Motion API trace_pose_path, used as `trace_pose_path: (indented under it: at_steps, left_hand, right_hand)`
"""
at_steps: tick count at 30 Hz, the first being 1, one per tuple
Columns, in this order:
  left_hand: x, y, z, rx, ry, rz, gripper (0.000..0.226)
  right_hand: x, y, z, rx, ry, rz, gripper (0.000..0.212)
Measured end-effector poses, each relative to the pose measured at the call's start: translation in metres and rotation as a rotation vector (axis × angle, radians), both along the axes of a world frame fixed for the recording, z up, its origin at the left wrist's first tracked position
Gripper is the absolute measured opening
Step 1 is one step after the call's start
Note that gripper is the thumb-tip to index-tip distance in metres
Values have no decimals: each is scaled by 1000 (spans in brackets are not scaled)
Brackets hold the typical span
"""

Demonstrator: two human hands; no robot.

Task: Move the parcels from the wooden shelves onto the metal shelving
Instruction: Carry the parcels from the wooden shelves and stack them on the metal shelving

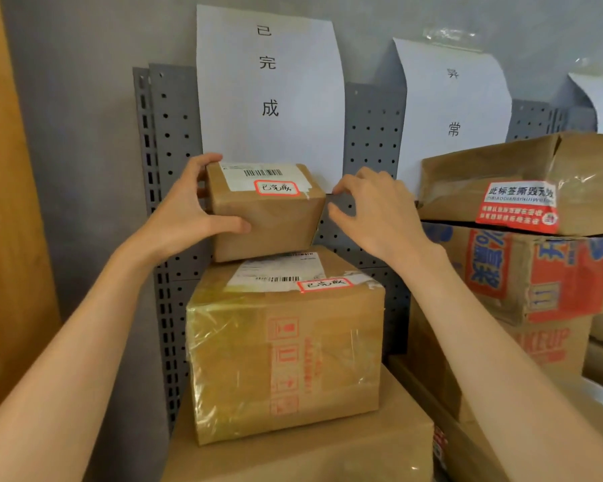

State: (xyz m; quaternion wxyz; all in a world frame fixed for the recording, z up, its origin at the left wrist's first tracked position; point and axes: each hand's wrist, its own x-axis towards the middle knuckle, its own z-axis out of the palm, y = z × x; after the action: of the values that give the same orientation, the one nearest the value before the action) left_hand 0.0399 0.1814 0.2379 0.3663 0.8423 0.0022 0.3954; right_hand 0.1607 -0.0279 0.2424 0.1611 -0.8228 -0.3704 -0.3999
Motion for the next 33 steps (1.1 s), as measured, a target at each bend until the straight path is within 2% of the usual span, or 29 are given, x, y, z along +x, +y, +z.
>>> trace_pose_path:
  at_steps: [3,8,14,16,22,28,33]
  left_hand:
    - [13,5,-4,-86,51,2,99]
    - [19,6,-7,-191,122,-10,120]
    - [22,4,-16,-207,88,32,86]
    - [20,1,-17,-165,77,66,76]
    - [-13,-14,-17,42,7,204,74]
    - [-81,-64,-42,445,-173,415,48]
    - [-131,-95,-79,519,-229,475,39]
  right_hand:
    - [7,2,-4,-20,26,6,35]
    - [13,2,-12,-53,84,16,35]
    - [12,-2,-15,-37,89,34,34]
    - [8,-5,-15,-27,81,39,34]
    - [-19,-16,-14,17,30,56,33]
    - [-79,-32,-36,124,-47,66,30]
    - [-138,-53,-75,125,-106,14,30]
